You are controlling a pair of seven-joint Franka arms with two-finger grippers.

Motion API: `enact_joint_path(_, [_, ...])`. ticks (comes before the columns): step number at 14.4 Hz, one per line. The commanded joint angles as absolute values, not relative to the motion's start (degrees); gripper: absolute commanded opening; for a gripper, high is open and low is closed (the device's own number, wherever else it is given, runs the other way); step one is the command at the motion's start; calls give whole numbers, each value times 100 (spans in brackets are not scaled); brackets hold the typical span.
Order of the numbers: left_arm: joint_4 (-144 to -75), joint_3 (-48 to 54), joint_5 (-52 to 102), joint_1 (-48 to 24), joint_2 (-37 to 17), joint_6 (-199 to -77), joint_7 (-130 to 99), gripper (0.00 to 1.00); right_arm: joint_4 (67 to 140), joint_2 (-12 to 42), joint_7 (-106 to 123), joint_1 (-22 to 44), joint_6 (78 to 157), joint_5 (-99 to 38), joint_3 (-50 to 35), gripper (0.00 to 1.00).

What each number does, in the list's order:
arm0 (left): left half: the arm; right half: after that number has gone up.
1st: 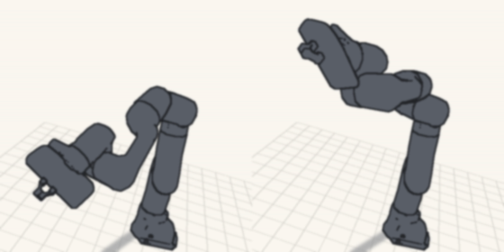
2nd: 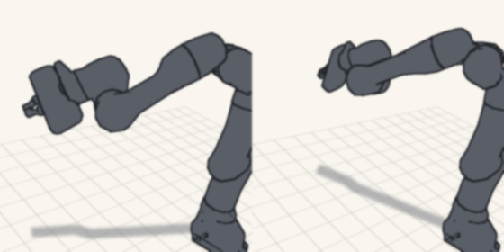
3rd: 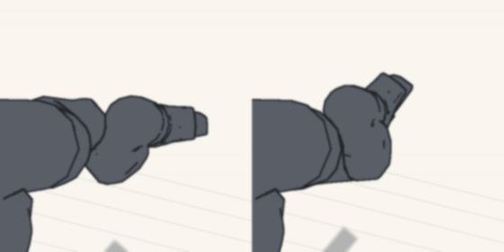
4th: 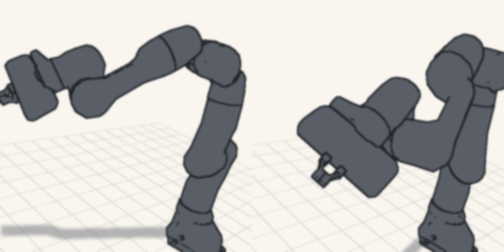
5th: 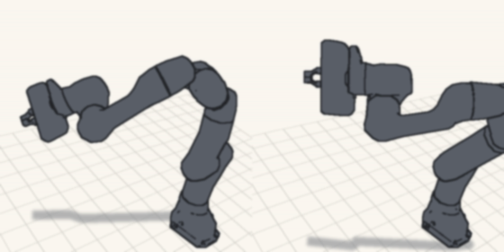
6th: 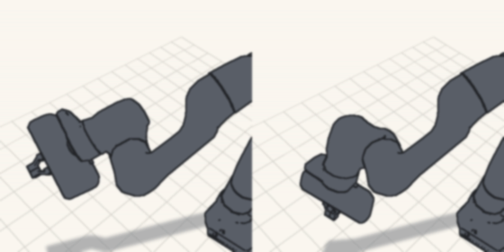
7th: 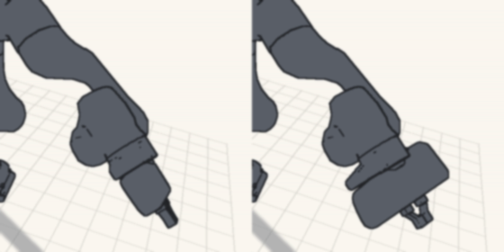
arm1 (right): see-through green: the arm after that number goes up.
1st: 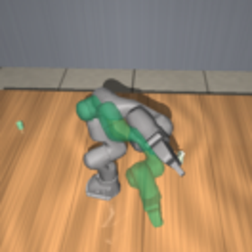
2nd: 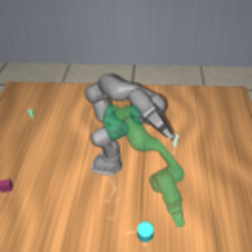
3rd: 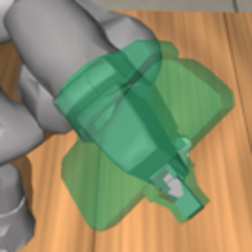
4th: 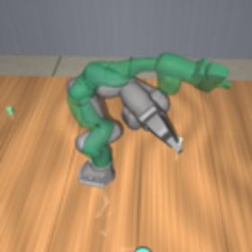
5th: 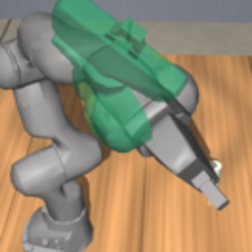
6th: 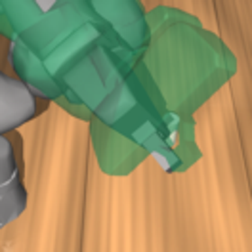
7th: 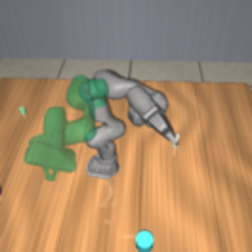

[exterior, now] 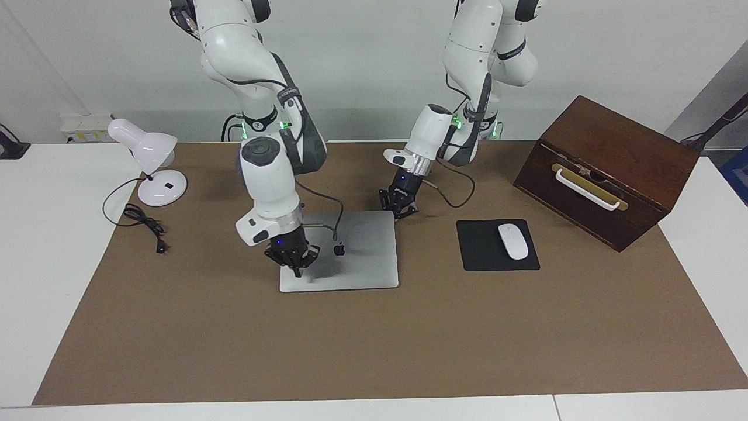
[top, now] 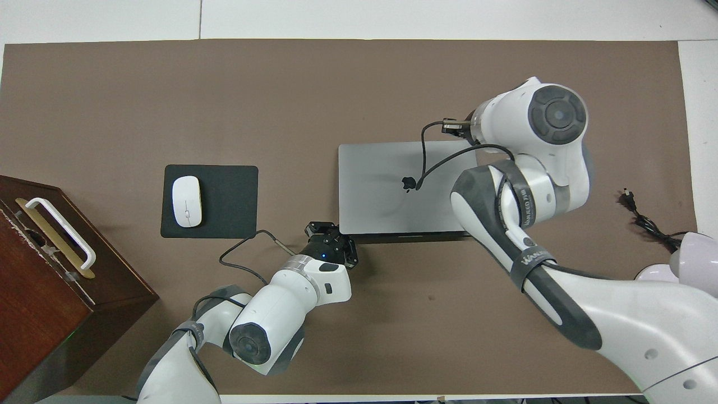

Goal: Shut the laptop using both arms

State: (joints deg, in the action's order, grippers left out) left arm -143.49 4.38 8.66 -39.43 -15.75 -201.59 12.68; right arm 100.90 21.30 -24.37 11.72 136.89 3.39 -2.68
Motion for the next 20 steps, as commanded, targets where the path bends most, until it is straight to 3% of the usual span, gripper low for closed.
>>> enact_joint_path(1, [-14520,325,923,-3937,-2092,-19960,1459,0,9591,2110,-1568,827,13124,457,-325,0])
enact_joint_path(5, [-14520,316,923,-3894,-2092,-19942,1468,0,9160,1777,-959,659,12229,658,-325,0])
enact_joint_path(12, [-14520,325,923,-3867,-2092,-19951,1441,0,9149,713,78,221,10953,791,-334,59])
enact_joint_path(14, [-14537,325,914,-3867,-2074,-19951,1441,0,9185,432,359,-25,10741,756,-334,100])
enact_joint_path(20, [-14686,325,923,-3788,-1583,-19558,1389,0,9386,-281,519,-394,9958,134,-325,100])
